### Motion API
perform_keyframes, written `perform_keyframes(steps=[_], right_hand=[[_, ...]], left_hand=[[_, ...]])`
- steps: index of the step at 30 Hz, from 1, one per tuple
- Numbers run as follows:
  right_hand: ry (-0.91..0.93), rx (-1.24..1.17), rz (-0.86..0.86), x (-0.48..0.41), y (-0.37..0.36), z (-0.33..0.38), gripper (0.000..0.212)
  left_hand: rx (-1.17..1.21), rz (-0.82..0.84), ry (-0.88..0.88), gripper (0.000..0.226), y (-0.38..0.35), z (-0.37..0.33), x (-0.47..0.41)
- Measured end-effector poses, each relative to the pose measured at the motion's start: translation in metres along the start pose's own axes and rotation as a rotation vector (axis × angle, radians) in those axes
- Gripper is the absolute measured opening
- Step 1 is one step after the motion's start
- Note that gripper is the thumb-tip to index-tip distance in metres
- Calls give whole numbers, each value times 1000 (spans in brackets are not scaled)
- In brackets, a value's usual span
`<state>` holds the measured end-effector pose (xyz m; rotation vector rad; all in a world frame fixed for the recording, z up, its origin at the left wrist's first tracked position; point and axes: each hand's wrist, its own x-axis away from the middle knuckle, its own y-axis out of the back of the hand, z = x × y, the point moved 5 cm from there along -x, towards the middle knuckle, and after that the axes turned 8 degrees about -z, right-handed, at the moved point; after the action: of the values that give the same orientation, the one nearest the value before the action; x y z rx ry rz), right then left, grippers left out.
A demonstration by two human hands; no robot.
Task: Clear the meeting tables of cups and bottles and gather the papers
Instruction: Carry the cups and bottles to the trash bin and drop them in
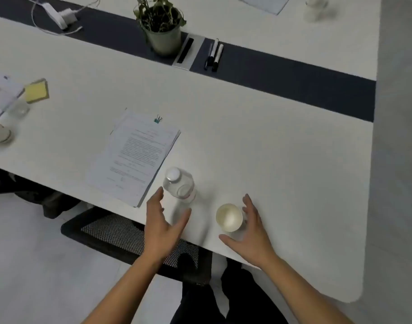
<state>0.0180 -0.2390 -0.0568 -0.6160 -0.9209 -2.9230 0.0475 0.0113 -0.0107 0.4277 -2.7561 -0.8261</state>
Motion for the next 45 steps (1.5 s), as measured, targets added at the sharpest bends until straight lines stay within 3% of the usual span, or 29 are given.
perform_keyframes(steps=[3, 5, 8, 11, 19, 21, 25, 30, 37, 41, 45], right_hand=[[1, -22, -9, -8, -6, 7, 126], [-35, -30, -28, -13, -11, 2, 114], [-54, 13, -53, -17, -10, 0, 86], [-71, 30, -61, -17, -4, -4, 80], [-140, 32, -119, 3, 4, 1, 78], [-154, -28, -149, 9, 12, 16, 73], [-126, -200, -278, 41, 37, 50, 70], [-108, -374, -508, 123, 62, 59, 82], [-235, -527, -889, 257, 73, 12, 98], [-294, -579, -1111, 328, 87, -12, 73], [-326, -611, -1322, 399, 101, -42, 64]], left_hand=[[66, -82, 56, 117, -15, -12, -14], [96, -114, 94, 124, -26, -17, -22], [142, -123, 120, 92, -32, -17, -31], [156, -119, 146, 69, -33, -17, -27], [243, 49, 183, 66, -4, -2, 17], [308, 11, 205, 67, 20, -13, 15], [403, -35, 110, 65, 76, -43, 21], [486, -1, -28, 69, 123, -50, 42], [528, 331, -95, 76, 74, -81, 77], [467, 542, -231, 63, 31, -130, 123], [455, 719, -353, 59, -9, -175, 185]])
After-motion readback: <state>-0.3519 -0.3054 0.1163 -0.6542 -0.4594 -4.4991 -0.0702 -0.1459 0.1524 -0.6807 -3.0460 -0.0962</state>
